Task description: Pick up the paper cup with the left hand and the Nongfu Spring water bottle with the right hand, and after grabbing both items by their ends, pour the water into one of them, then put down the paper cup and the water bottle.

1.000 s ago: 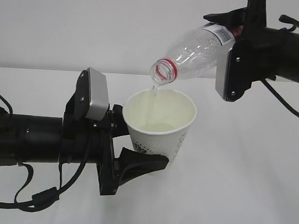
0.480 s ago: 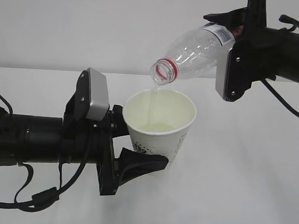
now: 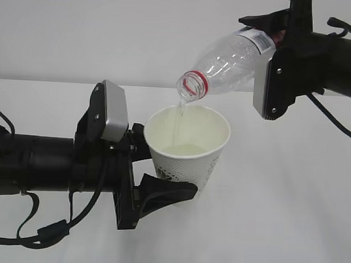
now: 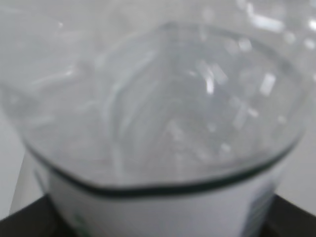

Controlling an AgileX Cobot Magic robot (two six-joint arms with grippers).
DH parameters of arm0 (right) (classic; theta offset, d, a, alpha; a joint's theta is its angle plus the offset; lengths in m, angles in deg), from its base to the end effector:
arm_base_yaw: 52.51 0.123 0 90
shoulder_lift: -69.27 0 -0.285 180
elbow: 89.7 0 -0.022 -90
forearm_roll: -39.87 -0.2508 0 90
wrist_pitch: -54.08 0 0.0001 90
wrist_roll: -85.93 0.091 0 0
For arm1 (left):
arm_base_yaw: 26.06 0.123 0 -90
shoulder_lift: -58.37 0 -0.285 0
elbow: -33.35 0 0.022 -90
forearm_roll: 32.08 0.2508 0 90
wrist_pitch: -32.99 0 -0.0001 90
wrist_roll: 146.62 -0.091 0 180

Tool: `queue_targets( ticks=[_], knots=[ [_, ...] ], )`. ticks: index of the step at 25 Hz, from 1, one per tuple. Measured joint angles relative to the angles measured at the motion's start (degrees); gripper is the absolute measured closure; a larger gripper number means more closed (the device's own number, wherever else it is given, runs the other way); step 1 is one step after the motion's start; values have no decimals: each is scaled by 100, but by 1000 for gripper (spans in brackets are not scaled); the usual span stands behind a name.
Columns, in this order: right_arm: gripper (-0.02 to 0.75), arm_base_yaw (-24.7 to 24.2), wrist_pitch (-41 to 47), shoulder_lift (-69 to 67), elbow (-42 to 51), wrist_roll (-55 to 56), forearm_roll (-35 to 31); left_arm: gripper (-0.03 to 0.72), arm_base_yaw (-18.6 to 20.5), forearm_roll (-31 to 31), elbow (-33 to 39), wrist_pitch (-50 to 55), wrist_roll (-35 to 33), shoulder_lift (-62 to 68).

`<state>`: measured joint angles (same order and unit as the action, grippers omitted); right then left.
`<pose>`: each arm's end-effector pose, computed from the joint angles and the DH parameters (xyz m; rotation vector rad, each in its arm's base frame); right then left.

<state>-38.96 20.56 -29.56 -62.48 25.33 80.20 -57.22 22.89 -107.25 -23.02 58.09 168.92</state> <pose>0.3262 0.1120 0.2611 -1.5947 0.7899 -0.7394 0.2313 -0.2120 0.1614 1.1812 1.5137 -0.9128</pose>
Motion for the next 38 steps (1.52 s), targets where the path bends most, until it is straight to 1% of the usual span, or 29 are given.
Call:
queue_targets(
  ticks=[38],
  knots=[
    [262, 0, 0, 0, 0, -221, 0, 141, 0, 10, 0, 9, 0, 0]
  ],
)
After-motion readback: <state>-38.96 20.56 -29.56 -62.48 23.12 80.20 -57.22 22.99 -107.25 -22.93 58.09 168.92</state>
